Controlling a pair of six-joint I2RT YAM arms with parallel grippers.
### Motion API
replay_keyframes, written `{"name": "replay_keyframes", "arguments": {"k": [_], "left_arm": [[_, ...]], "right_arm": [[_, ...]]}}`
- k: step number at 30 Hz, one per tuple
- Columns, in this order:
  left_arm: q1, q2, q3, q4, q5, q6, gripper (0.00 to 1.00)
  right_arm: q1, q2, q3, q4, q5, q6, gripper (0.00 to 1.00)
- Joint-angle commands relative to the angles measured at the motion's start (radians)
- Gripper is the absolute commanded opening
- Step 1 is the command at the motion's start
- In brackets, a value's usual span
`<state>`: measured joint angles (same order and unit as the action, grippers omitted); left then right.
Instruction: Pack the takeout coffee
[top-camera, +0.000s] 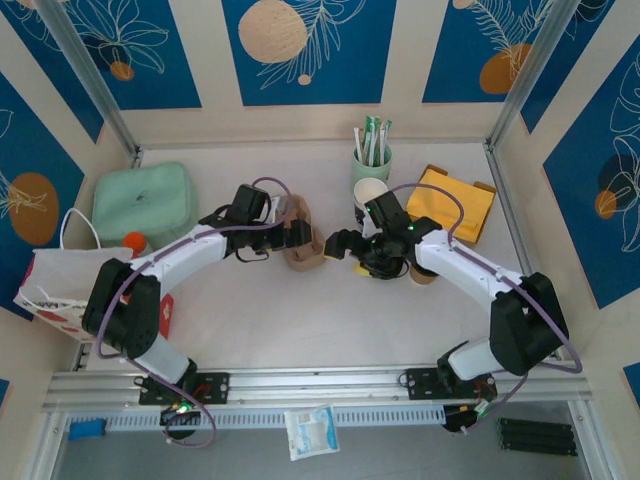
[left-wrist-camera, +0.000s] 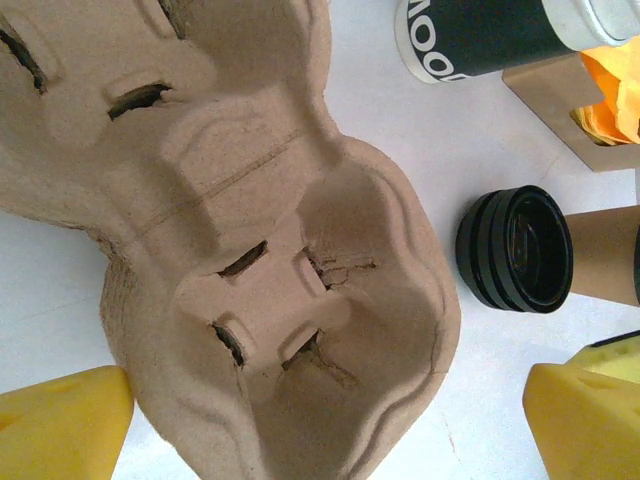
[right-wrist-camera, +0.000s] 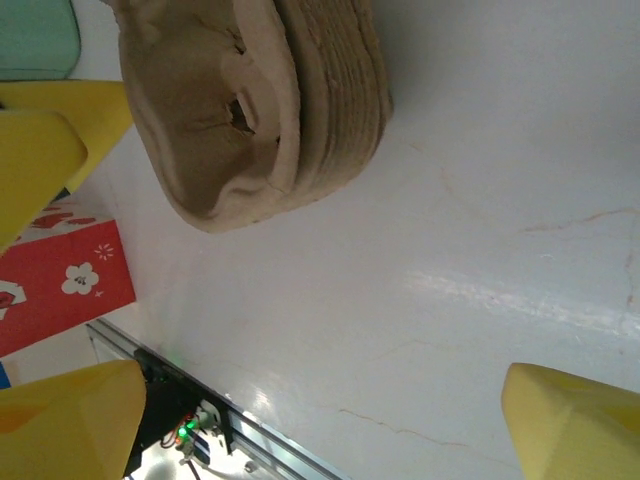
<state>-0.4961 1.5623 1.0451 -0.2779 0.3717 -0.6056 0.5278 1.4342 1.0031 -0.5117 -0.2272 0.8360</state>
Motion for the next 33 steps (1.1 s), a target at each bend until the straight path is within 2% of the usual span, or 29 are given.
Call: {"name": "replay_keyframes", "arguments": {"k": [1,4,7,11,17,33], "left_arm": [[-0.003,-0.065,0.01,-0.05,-0.032,0.005,0.99],[-0.002,-0.1,0.03,-0.117,-0.088,0.033,0.99],[0.003,-0.138,0.037,-0.152,-0.127,0.052,0.99],[0.007,-0.18,0.032,-0.17,-0.142,0.056,0.99],[0.009,-0.214,0.03,-0.186,-0.145,0.061,0.99],[0.011,-0.245,-0.002,-0.206,-0.154,0.074,0.99]], "right_arm": [[-0.016,0.033,0.04,0.021,-0.047,0.031,0.88],[-0.023,0.067,0.062,0.039,-0.061,0.045,0.75],[-0.025,0.102,0.088,0.048,-0.067,0.055,0.66],[-0.024,0.146,0.113,0.068,-0.071,0.066,0.48],[-0.023,0.212,0.143,0.11,-0.091,0.084,0.32],[-0.008,0.315,0.19,0.149,-0.104,0.091,0.3]]}}
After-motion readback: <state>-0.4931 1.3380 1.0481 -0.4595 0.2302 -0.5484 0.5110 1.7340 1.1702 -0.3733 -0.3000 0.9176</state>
